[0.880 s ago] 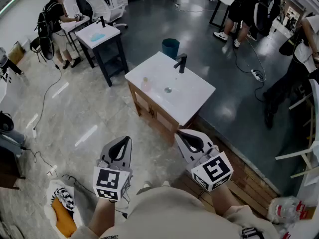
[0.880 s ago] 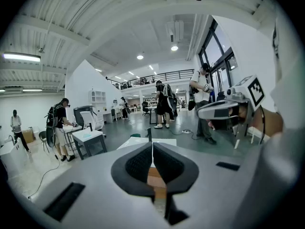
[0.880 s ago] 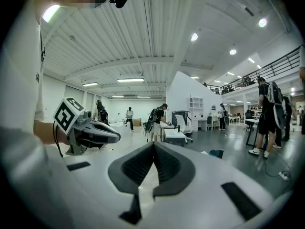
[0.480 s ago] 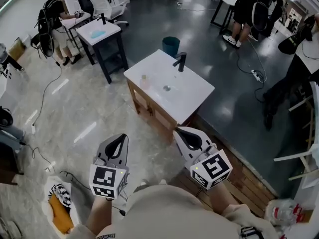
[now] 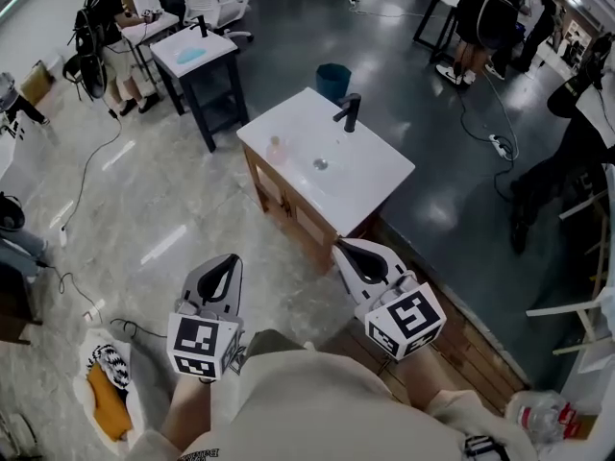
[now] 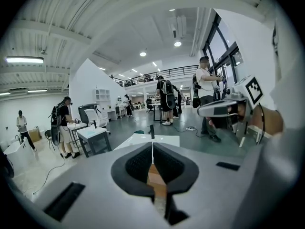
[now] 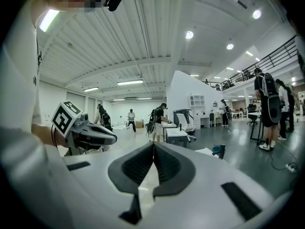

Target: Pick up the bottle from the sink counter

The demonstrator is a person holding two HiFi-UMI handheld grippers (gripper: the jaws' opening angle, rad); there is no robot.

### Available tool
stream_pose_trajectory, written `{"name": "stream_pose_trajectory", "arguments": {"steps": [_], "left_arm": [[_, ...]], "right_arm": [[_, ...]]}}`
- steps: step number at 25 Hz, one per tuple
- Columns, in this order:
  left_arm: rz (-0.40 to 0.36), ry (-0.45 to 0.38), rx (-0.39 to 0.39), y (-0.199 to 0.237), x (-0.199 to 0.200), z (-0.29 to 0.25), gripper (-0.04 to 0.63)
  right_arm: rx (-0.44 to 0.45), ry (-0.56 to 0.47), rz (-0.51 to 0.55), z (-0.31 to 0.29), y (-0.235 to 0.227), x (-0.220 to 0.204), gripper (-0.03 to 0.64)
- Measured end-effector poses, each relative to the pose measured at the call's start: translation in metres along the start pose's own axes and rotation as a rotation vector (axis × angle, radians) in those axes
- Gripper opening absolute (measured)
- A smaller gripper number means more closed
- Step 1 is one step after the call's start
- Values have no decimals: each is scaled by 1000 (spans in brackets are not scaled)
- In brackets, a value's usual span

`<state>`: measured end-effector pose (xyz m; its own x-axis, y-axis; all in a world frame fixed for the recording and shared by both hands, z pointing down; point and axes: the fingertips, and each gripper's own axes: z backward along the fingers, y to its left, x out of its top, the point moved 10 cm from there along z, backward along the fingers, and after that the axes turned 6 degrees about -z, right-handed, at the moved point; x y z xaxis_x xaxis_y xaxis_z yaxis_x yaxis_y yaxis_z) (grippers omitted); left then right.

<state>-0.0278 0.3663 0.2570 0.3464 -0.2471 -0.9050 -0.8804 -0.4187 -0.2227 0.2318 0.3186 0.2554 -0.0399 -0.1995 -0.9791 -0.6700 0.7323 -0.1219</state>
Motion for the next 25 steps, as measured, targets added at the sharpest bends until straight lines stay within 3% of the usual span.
{"name": "stream_pose_trajectory", "arguments": {"steps": [7,11,16,25], "left_arm": [[4,-12,27,3,1,-9,8],[54,-11,7,11,-4,-20,8],[9,-6,24,24,-10,-38,8],[5,-1,0,63,-20,-82,8]], "right_arm": [[22,0,7,-13,-12,-2,-3],[29,-2,11,-28,-20,-3,-3],[36,-5,15,-45,-29,-9,-3],[15,-5,9,-96,-51,-16,-3]]}}
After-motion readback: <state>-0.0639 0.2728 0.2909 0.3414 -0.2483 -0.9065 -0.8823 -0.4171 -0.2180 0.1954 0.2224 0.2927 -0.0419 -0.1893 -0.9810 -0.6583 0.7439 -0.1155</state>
